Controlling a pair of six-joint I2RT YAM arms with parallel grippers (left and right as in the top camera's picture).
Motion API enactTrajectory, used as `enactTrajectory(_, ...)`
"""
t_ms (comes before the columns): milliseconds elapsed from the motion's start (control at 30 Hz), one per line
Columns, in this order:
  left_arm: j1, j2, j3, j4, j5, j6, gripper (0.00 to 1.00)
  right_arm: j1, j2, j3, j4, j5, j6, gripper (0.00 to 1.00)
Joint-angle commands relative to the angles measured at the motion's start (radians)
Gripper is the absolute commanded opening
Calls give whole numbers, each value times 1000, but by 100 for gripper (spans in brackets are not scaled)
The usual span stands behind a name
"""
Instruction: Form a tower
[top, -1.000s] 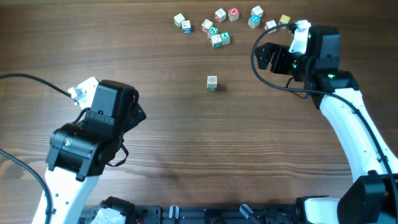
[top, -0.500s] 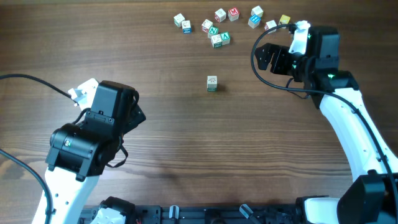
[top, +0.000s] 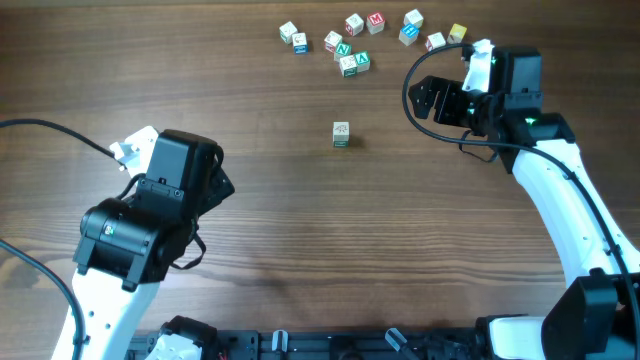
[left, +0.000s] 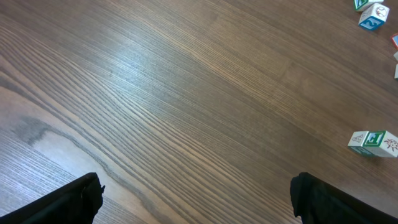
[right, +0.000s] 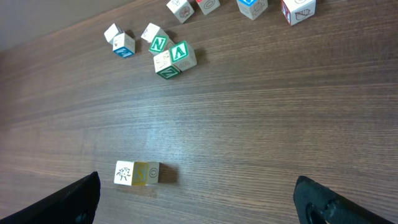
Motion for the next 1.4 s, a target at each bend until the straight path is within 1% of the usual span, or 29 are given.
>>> enactTrajectory(0, 10, -2, -9, 0, 9, -17, 100, 1, 15, 27, -1, 35, -19, 100)
enactTrajectory(400, 10, -2, -9, 1, 9, -17, 100, 1, 15, 27, 13, 35, -19, 100)
enactTrajectory(667, 10, -2, -9, 0, 9, -16, 100, 1, 15, 27, 83, 36, -20, 100)
enactTrajectory(833, 10, -2, -9, 0, 9, -16, 100, 1, 15, 27, 75, 118, -19, 100)
enactTrajectory(1033, 10, -2, -9, 0, 9, -16, 100, 2, 29, 34, 112, 121, -20, 100)
enactTrajectory(1167, 10, -2, -9, 0, 9, -16, 100, 2, 103, 93, 105, 121, -27, 100)
enactTrajectory(1267, 10, -2, -9, 0, 9, -16, 100, 3, 214, 205, 43, 120, -32, 99)
enactTrajectory(1367, 10, -2, -9, 0, 9, -16, 100, 25, 344, 356, -9, 116, -50, 99)
